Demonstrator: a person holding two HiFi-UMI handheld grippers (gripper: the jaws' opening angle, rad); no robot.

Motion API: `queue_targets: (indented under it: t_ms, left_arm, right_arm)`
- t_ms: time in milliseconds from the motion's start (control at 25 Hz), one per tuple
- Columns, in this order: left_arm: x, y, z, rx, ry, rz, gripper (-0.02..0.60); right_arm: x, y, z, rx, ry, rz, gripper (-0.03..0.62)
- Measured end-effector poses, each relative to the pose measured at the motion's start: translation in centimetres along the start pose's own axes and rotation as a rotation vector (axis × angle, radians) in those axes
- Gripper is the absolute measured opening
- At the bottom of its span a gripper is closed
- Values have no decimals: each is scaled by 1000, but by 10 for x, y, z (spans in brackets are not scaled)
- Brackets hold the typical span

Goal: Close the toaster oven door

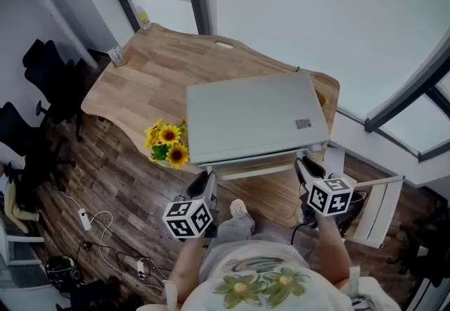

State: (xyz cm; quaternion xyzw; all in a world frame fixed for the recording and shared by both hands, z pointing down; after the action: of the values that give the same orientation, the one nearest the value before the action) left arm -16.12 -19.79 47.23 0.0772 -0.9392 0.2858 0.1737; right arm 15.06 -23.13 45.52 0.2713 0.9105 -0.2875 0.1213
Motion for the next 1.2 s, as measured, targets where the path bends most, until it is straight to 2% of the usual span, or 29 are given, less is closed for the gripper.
queue_targets:
  t_ms: [520,920,1040,1200]
  left_arm:
    - [1,-5,7,-3,10,-6,95]
    - [0,-5,6,-35,4,7,95]
    - [0,-3,7,-55,-3,10,95]
    - [-1,-3,8,-100,-44,4,95]
  right_arm:
    - [-1,-4,7,-19,-9,5,87]
    - [-2,-5,6,-24,3,11,89]
    - [-1,-3,6,-69,8,26,89]
    - [-3,-1,4,-187,34,62,89]
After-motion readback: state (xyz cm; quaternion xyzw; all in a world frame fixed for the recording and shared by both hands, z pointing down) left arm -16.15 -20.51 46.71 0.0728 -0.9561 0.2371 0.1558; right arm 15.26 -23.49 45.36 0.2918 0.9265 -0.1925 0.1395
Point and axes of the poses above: the fingertips, and each gripper's own axes: y backward along the fingers, x to its left, z out of its top, the point moved 5 cm from there along y, backward along the fingers, and after that the axes turned 10 degrees about z, right-handed, at the moved point
